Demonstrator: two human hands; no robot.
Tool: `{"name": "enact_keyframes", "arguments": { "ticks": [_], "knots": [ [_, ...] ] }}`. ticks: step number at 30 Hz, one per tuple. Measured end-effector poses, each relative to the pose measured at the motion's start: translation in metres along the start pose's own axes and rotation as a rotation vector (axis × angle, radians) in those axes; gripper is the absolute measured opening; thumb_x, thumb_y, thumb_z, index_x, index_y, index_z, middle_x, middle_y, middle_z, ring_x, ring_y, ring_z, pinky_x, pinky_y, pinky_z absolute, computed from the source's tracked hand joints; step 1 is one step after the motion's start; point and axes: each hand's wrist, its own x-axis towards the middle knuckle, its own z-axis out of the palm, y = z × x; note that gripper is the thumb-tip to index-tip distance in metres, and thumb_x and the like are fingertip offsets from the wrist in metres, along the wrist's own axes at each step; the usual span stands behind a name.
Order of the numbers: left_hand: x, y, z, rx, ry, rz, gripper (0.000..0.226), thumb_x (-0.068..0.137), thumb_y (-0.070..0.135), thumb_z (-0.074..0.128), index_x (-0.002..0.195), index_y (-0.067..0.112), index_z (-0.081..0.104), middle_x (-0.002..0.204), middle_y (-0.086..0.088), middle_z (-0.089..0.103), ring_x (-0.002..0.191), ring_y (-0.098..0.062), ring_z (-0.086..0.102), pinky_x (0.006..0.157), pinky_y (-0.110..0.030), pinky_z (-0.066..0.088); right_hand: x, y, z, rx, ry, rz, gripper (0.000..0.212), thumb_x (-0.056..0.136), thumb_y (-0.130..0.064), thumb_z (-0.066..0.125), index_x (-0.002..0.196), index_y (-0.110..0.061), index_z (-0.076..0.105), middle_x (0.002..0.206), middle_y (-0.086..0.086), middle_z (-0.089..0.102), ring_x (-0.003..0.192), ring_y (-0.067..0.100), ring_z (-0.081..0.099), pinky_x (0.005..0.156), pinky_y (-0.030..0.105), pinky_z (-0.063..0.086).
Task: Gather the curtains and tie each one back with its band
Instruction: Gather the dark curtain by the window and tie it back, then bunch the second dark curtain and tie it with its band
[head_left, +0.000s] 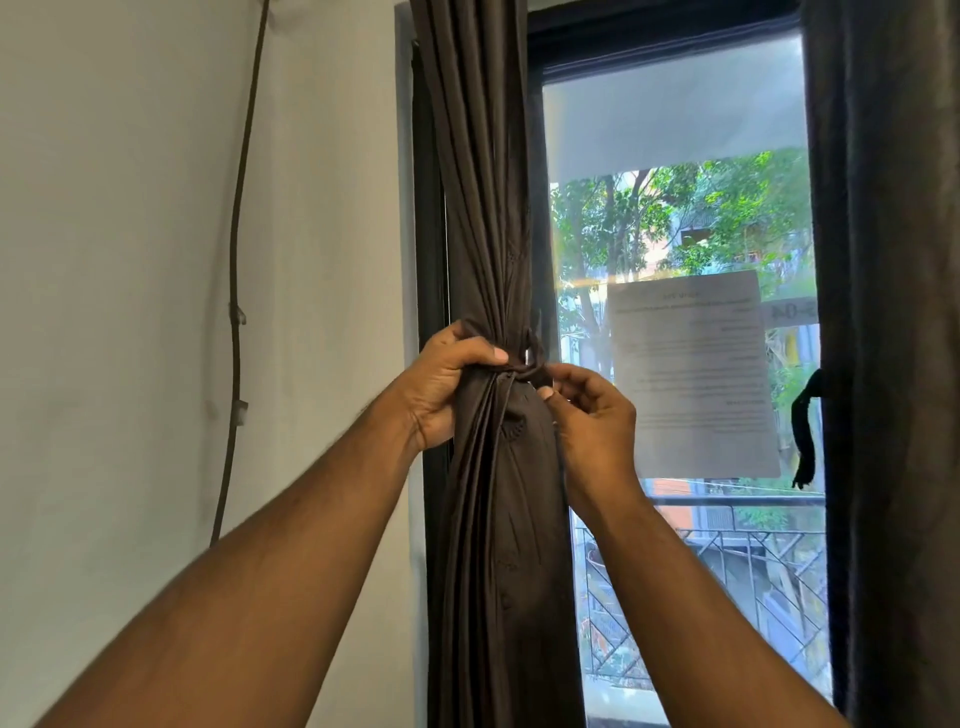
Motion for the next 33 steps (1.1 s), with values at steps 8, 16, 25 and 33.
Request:
{"name": "enact_keyframes", "arguments": {
  "ticks": [8,16,25,33],
  "knots": [
    [0.001,0.008,-0.004,-0.021,-0.115,-0.04,0.026,0.075,0.023,0.072,0.098,0.01,0.07,0.089,-0.013,0.072,0.078,-0.022,0.069,0.075,-0.036,0.058,0.009,0.004,0.002,-0.058,0.082,0.059,0.027,0.081,0.006,0.069,0.086,-0.02,0.073,0.077,-0.004,0.072,0.074,0.011,0.066,0.071,0.025,0.053],
    [-0.015,-0.029,0.005,0.108,-0.033,-0.081,0.042,0.082,0.001,0.068,0.122,0.011,0.059,0.094,-0.011,0.071,0.075,-0.021,0.071,0.068,-0.033,0.059,-0.027,0.031,-0.021,-0.211,0.166,0.017,0.03,0.081,0.004,0.066,0.076,-0.025,0.066,0.072,-0.007,0.066,0.06,0.009,0.056,0.065,0.03,0.05],
    [-0.018,-0.06,0.005,0.368,0.168,0.086,0.068,0.072,-0.005,0.073,0.129,0.025,0.053,0.094,-0.002,0.071,0.078,-0.016,0.071,0.065,-0.027,0.058,-0.041,0.028,-0.039,-0.727,0.016,-0.508,0.021,0.082,0.013,0.062,0.093,-0.003,0.068,0.091,0.007,0.067,0.075,0.013,0.054,0.072,0.027,0.048],
    [-0.012,-0.06,0.045,1.062,0.668,0.701,0.086,0.07,0.029,0.062,0.149,0.022,0.028,0.152,-0.007,0.033,0.142,-0.028,0.031,0.109,-0.06,0.031,-0.004,-0.007,-0.066,-0.865,-0.232,-0.551,0.038,0.081,-0.001,0.072,0.116,-0.016,0.065,0.112,-0.006,0.055,0.087,0.007,0.054,0.074,0.009,0.045]
  ]
}}
